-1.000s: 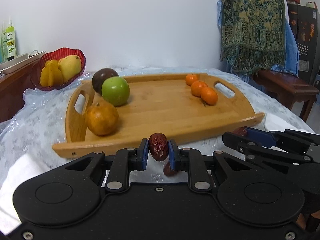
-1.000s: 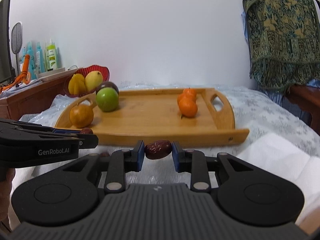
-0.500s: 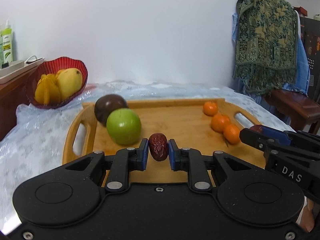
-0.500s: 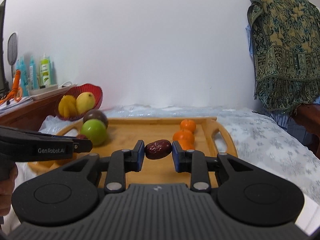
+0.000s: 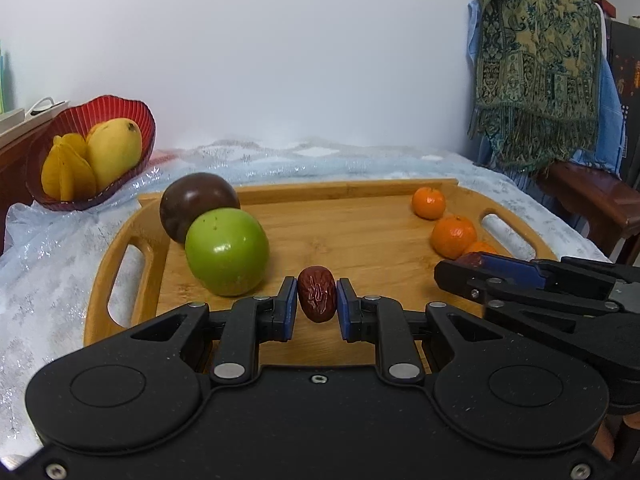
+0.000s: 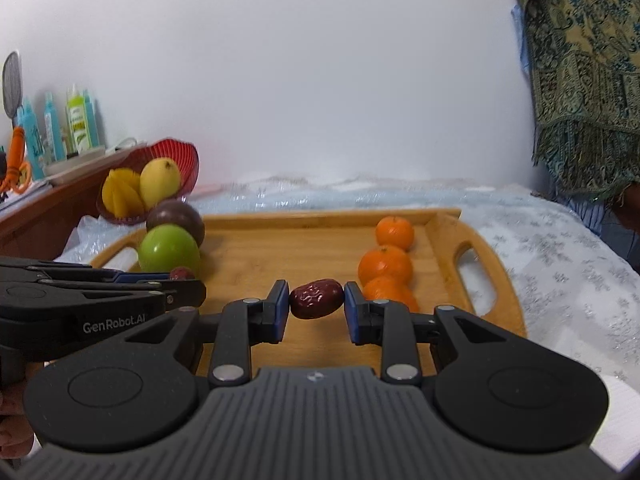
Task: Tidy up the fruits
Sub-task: 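Carry the date onto the tray with the left gripper while the right carries its date, then open the left gripper to drop the date on the tray while the right releases its date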
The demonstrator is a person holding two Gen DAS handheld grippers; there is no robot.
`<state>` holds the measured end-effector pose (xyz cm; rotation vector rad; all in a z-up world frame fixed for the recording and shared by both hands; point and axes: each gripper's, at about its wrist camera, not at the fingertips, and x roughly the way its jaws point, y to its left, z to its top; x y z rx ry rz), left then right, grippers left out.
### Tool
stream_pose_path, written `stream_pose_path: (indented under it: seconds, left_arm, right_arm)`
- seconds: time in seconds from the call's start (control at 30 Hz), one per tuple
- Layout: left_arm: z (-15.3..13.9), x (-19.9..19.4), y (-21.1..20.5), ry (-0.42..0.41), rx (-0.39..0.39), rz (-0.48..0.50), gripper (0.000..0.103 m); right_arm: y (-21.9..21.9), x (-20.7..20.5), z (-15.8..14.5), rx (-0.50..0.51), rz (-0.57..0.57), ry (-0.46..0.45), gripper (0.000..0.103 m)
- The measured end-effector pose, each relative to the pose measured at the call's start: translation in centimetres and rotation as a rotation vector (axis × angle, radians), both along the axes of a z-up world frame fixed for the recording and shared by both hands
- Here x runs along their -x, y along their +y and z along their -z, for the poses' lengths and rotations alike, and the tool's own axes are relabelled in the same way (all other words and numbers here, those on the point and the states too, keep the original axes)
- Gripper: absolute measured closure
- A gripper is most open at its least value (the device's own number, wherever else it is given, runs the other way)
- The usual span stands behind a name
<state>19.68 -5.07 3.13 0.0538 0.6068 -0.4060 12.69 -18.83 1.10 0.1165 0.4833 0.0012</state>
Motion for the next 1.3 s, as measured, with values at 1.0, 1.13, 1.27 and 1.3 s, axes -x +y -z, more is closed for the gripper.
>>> stream_pose_path:
  seconds: [1.0,1.13,1.27,1.3]
  left_arm:
    - [0.7,-0.6,-0.5,0.052,0.012,0.060,0.083]
    - [0.8,-0.6,-0.9,0.043,-0.014,0.062,0.083]
    - [1.1,-0.6,-1.3,0.048,-0.039,0.075,0.083]
    - [1.2,-0.6,-1.4,0.053,-0.039,0.078,0.083]
  right_arm:
    - [0.5,-1.0,1.2,0.050,0.036,0.075,0.067]
    - [0.5,-1.1,1.3,0.049,0.038,0.082,0.066]
    - [0.5,-1.1,1.4,0.053,0.037,0.083,0.063]
    - [0.5,-1.1,1.4,0.053,0.037,0.083,0.062]
